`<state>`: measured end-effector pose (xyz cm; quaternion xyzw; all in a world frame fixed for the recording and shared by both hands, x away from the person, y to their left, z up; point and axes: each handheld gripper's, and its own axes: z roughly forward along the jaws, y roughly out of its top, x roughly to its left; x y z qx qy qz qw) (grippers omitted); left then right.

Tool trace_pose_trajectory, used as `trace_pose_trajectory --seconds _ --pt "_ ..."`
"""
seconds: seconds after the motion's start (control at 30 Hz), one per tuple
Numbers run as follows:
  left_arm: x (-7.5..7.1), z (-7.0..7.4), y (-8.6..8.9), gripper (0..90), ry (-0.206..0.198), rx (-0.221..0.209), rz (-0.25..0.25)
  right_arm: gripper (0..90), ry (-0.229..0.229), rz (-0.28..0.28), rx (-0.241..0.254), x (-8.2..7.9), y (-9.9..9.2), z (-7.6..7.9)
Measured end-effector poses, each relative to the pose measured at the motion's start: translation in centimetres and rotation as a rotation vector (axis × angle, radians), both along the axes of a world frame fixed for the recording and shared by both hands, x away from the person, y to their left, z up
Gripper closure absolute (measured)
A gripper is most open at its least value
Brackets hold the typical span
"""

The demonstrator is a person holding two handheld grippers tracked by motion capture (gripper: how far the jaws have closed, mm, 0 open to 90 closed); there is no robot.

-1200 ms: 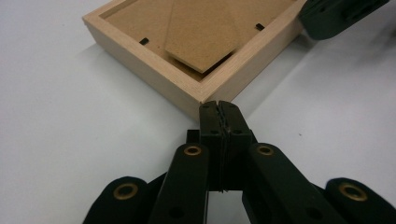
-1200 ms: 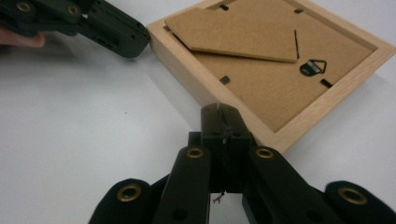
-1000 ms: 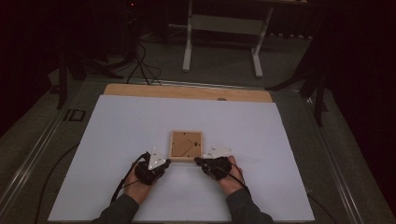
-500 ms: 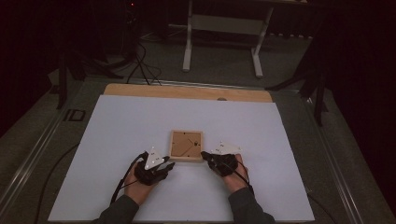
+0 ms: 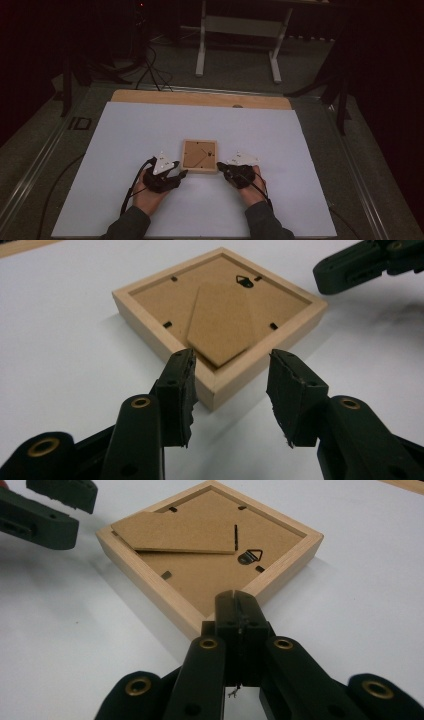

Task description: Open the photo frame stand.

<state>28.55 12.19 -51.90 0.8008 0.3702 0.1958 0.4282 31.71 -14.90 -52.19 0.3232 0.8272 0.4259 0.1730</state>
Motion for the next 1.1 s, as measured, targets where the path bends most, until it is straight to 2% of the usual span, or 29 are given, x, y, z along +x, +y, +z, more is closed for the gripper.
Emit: trace_pose_trajectory --seconds 0.17,0.37,1.0,1.1 --pt "0.6 0.1 -0.3 52.0 -0.01 0.007 0.013 89.7 -0.011 0.017 0.025 -0.2 0.1 0.2" --pt "1.4 0.3 -0.4 52.0 -0.005 0.005 0.021 89.7 -0.008 0.033 0.005 -0.3 0.5 -0.1" --pt "3.4 0.0 -2.6 50.8 0.015 0.03 -0.024 89.8 -0.013 0.027 0.014 -0.5 0.6 -0.2" --pt "3.6 -0.1 -3.0 50.1 0.007 0.036 -0.024 89.8 -0.014 0.027 0.014 -0.5 0.6 -0.3"
